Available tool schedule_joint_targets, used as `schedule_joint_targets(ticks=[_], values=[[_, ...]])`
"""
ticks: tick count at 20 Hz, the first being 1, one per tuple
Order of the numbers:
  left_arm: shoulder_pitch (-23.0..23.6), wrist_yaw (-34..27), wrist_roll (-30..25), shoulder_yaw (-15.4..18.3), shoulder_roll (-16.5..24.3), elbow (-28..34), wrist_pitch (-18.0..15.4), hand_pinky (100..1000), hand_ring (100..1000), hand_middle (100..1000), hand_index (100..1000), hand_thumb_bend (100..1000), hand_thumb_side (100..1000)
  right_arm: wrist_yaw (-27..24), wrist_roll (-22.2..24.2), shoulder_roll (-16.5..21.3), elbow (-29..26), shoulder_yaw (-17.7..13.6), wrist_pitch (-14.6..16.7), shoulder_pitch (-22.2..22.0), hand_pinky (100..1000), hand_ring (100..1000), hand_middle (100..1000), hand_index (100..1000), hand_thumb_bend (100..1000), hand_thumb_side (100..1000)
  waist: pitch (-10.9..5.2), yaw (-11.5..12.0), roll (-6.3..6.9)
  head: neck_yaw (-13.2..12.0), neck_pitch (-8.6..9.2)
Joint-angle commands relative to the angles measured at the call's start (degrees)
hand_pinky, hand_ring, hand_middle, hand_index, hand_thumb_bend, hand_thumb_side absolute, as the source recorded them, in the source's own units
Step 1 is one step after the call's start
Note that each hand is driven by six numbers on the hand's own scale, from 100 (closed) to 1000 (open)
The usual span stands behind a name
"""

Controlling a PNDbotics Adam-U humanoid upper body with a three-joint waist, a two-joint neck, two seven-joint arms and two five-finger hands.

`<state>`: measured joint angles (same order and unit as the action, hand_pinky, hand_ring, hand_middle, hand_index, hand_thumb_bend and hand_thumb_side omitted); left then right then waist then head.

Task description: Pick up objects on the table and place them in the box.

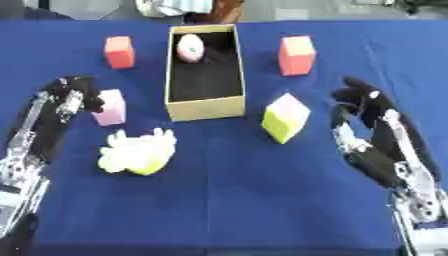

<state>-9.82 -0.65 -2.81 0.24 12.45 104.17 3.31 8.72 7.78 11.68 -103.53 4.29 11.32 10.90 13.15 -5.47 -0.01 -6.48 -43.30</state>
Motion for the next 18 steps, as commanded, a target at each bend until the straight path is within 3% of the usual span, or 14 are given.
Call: schedule_joint_targets(ticks=[1, 11, 18], values=[[-0.5, 0.17, -0.03, 0.38, 0.59, 0.87, 0.04, 599, 581, 552, 709, 167, 560, 0.23, 0.03, 0.43, -1.2, -0.11, 0.09, 0.52, 816, 832, 724, 907, 100, 464, -1.61, -0.05, 0.36, -0.12, -0.01], [-0.77, 0.85, -0.66, 0.4, 1.71, 0.97, 0.19, 611, 603, 572, 717, 183, 542, 0.26, 0.07, 0.42, -1.12, -0.15, 0.09, 0.45, 817, 833, 724, 907, 100, 463, -1.66, -0.04, 0.4, -0.13, -0.06], [-3.19, 5.66, -4.72, -0.29, 11.04, 1.4, -0.63, 666, 676, 630, 760, 249, 425, 0.34, 0.13, 0.62, -0.94, -0.1, 0.11, 0.34, 817, 833, 724, 907, 100, 462, -1.74, -0.28, 0.66, -0.15, -0.11]])
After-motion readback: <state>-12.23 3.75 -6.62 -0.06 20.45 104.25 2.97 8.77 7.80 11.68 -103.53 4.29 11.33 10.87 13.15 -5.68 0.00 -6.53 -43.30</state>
